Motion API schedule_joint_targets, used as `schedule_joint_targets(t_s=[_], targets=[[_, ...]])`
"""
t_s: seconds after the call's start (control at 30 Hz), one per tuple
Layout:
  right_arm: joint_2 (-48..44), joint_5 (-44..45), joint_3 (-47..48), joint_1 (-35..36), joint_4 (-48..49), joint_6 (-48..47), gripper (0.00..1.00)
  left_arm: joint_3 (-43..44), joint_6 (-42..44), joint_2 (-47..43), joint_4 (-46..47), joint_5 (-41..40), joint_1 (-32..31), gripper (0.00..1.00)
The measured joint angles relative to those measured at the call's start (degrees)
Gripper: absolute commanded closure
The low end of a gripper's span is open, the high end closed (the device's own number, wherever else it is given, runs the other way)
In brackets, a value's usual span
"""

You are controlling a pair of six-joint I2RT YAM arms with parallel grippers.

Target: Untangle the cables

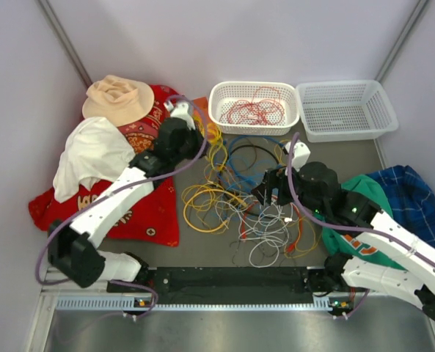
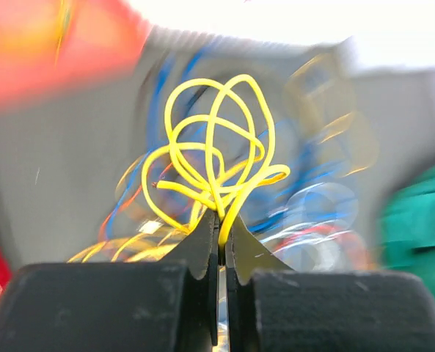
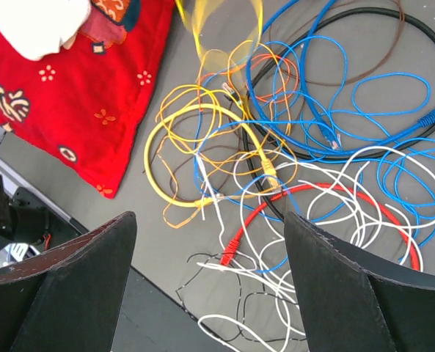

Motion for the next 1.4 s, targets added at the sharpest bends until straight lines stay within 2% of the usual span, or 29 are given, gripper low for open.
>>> schedule_joint_targets(t_s=[0.17, 0.3, 0.63, 0.83, 0.97, 1.07, 1.13, 1.23, 1.27, 1.33, 1.37, 1.4], targets=[[-1.05, -0.92, 0.0, 0.0, 0.98, -0.04, 0.2, 9.97, 0.52, -9.66, 0.37, 1.16, -1.77, 1.0], [-2.16, -1.99, 0.35, 0.0, 3.1, -0.24, 0.2, 15.5, 0.61, -13.09, 0.42, 4.2, -2.21, 1.0], [-2.36, -0.98, 3.96, 0.0, 10.03, -3.32, 0.2, 17.22, 0.39, -11.67, -2.95, 12.41, -2.64, 1.0], [2.16, -0.33, 8.87, 0.0, 17.0, -5.51, 0.22, 17.22, 0.17, -11.69, -3.17, 14.82, -3.3, 1.0], [6.49, -0.22, 10.69, 0.0, 21.38, -6.47, 0.31, 17.11, 0.11, -11.69, -3.37, 15.47, -3.72, 1.0], [9.99, -0.22, 11.54, 0.0, 24.61, -7.3, 0.42, 16.76, -0.07, -11.72, -3.58, 15.72, -4.07, 1.0], [12.5, -0.22, 12.52, -0.13, 26.16, -7.72, 0.45, 16.33, -0.15, -11.76, -3.76, 15.87, -4.22, 1.0], [16.02, -0.31, 14.19, -0.42, 27.87, -8.07, 0.57, 15.69, -0.33, -11.91, -4.04, 15.87, -4.46, 1.0], [17.11, -0.44, 14.69, -0.57, 28.57, -8.2, 0.71, 15.47, -0.39, -12.0, -4.13, 15.87, -4.5, 1.0], [18.69, -0.5, 15.23, -0.7, 29.49, -8.26, 0.87, 15.06, -0.5, -12.11, -4.2, 15.87, -4.57, 1.0], [19.39, -0.61, 15.5, -0.74, 29.88, -8.37, 1.0, 14.86, -0.52, -12.15, -4.31, 15.87, -4.59, 1.0], [19.91, -0.59, 15.67, -0.74, 30.08, -8.44, 1.0, 14.6, -0.52, -12.26, -4.33, 15.8, -4.59, 0.98]])
